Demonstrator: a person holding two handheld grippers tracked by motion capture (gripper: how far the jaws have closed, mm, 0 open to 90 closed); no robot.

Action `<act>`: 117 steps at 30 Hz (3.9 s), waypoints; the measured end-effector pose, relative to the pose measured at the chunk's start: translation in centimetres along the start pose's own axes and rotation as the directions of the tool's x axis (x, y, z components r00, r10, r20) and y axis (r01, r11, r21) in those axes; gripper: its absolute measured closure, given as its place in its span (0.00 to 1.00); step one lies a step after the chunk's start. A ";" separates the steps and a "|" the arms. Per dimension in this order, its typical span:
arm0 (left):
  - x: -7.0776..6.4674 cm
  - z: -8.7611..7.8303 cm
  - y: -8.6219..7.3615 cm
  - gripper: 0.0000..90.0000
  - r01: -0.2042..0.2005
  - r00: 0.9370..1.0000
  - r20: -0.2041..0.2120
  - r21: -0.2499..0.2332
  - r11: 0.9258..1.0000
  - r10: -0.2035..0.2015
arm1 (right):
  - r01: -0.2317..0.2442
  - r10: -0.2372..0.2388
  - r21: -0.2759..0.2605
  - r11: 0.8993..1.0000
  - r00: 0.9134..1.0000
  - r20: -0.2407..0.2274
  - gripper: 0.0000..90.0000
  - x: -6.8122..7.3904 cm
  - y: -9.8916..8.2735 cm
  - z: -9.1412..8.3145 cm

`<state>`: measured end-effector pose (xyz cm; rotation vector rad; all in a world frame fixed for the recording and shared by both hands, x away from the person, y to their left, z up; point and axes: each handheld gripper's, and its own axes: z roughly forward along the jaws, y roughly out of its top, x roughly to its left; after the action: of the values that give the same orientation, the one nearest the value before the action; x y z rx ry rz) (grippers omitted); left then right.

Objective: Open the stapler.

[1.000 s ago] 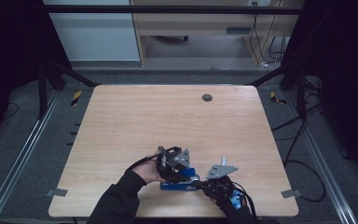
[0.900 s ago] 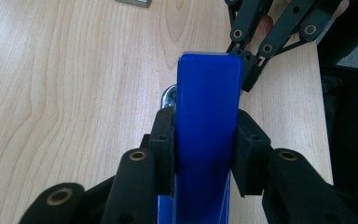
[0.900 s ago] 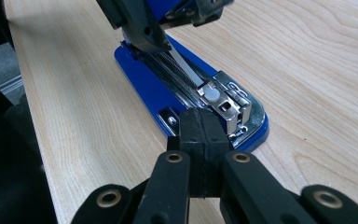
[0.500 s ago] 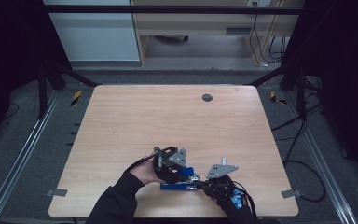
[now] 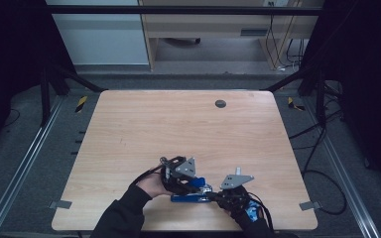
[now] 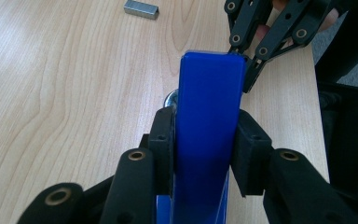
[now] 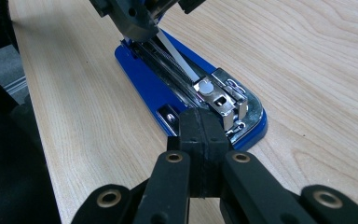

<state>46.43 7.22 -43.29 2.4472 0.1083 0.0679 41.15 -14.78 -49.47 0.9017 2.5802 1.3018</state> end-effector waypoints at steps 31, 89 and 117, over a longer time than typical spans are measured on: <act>-0.1 -1.0 -1.4 0.70 0.055 0.998 -0.008 -0.091 0.994 -0.056 | -0.011 0.011 -0.005 1.000 1.000 -0.010 1.00 -0.1 0.0 0.1; -0.8 -4.9 -2.7 0.54 0.167 0.966 -0.170 -0.158 0.973 -0.193 | 0.056 -0.065 -0.200 0.978 0.997 -0.038 1.00 -0.4 2.4 -1.3; -4.6 -3.8 -8.5 0.75 0.317 0.757 -0.420 -0.434 0.843 -0.501 | 0.052 -0.060 -0.196 0.979 0.998 -0.036 1.00 -0.3 2.5 -1.2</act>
<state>41.03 15.68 -45.89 1.9426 0.8187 0.5120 42.13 -14.71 -46.88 0.7694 2.4339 1.5398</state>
